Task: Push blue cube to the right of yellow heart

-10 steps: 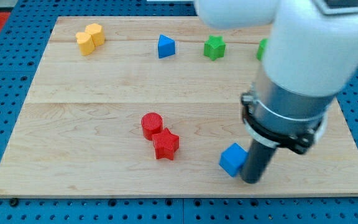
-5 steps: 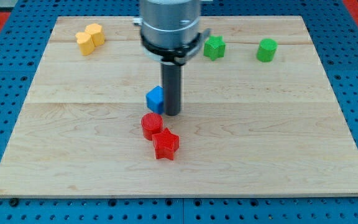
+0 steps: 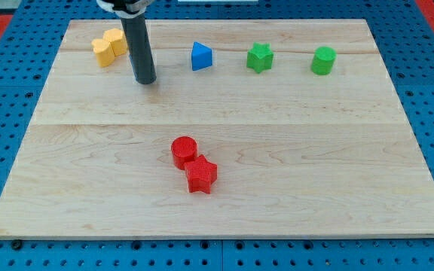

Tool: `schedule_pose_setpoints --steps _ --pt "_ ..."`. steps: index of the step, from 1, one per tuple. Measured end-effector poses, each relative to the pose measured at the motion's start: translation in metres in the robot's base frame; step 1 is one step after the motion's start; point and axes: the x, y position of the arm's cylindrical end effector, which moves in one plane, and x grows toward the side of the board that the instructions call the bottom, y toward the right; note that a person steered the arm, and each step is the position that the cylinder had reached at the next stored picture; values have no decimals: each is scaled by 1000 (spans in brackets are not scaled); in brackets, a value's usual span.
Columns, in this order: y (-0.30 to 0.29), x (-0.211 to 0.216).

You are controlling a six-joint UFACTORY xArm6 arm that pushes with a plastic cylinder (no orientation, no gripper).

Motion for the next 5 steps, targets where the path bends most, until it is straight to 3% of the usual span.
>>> schedule_pose_setpoints --steps 2,5 --pt "-23 -22" --pt "-51 -7"
